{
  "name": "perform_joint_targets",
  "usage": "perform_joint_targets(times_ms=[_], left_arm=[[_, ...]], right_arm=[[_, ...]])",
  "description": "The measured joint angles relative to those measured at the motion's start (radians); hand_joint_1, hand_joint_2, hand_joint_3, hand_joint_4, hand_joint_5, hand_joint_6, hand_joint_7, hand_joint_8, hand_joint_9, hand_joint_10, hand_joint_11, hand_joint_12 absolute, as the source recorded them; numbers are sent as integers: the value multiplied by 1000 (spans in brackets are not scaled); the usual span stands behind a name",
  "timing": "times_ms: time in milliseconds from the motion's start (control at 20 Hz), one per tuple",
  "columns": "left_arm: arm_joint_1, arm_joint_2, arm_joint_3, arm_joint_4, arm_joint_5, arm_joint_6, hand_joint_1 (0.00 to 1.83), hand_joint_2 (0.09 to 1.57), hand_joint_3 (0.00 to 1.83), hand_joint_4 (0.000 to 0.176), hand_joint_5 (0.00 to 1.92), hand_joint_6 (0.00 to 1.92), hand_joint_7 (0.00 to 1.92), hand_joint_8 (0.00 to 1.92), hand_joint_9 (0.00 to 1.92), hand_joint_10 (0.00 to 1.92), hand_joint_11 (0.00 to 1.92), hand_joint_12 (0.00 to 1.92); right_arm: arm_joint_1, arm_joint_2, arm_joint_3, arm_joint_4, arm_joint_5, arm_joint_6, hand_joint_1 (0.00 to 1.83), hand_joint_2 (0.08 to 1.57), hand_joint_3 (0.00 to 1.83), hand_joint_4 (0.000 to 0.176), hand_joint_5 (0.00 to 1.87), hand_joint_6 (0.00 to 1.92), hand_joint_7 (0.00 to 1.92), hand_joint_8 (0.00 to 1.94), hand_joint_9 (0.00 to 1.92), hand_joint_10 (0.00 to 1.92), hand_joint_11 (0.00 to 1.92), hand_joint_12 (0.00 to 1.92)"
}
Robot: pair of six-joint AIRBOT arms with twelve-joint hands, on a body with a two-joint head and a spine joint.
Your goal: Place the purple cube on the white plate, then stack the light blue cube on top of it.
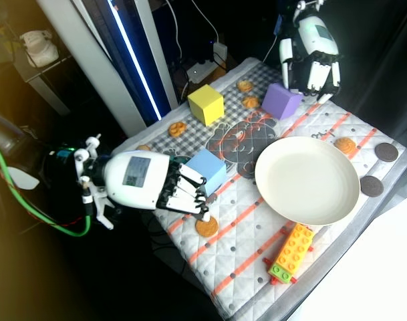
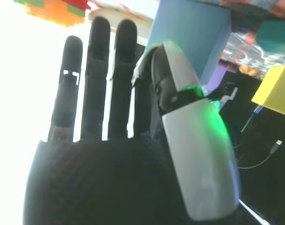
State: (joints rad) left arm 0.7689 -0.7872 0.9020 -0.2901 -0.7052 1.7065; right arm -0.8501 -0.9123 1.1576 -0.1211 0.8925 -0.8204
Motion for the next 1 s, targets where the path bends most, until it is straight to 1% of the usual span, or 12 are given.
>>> perform_joint_targets(times_ms=[100,150,250,300,400,550,600,650,700,800,850,1000], left_arm=[[11,5,-13,-8,4,1,404,971,0,123,320,1,302,1,316,1,0,757],[14,5,-14,-4,10,1,416,964,0,125,304,1,309,1,335,4,0,840],[11,5,-14,3,6,1,426,936,0,124,284,1,236,1,273,0,0,737],[11,5,-14,7,5,1,465,921,0,137,290,3,227,0,261,0,0,718],[10,5,-14,11,5,1,515,896,0,134,292,1,198,0,236,0,0,623],[19,40,-51,30,-15,1,618,875,0,161,240,0,203,2,281,11,0,632],[27,57,-66,45,-38,1,637,873,0,157,242,1,213,3,278,6,0,661],[32,64,-70,49,-62,2,645,875,0,164,218,0,212,2,253,0,0,668],[32,66,-70,48,-68,1,611,893,7,150,184,0,191,0,226,0,0,674],[33,67,-70,42,-75,1,606,891,4,171,112,0,180,0,225,2,0,671],[32,67,-69,43,-74,1,593,886,1,175,96,0,183,2,228,3,0,671],[4,44,-35,34,-68,1,707,826,0,176,48,17,144,10,154,13,0,134]], right_arm=[[0,0,-5,-8,4,2,423,1243,1,28,510,0,518,0,479,0,361,329],[0,0,-5,-6,3,2,473,1238,0,10,523,4,526,3,496,6,389,323],[0,1,-5,-4,5,2,450,1246,2,29,492,0,497,0,480,0,383,301],[0,5,-9,-3,-1,2,446,1248,3,33,488,0,500,2,482,2,385,298],[0,13,-11,-7,0,2,491,1249,1,21,512,7,521,8,516,12,408,298],[0,33,-25,-13,0,2,534,1250,1,23,504,0,521,3,466,0,282,235],[0,48,-31,-14,6,3,549,1260,5,41,493,0,491,0,409,0,238,214],[0,60,-35,-8,20,2,500,1259,4,30,515,7,499,4,407,3,244,209],[0,62,-36,-5,30,2,467,1258,3,14,527,8,494,1,412,4,259,205],[0,62,-37,-5,40,2,441,1235,0,46,520,2,467,0,418,4,259,190],[0,62,-42,-5,40,3,430,1231,0,48,521,2,463,0,419,3,246,179],[0,60,-43,-3,55,3,471,1214,0,58,495,0,470,3,424,3,233,162]])
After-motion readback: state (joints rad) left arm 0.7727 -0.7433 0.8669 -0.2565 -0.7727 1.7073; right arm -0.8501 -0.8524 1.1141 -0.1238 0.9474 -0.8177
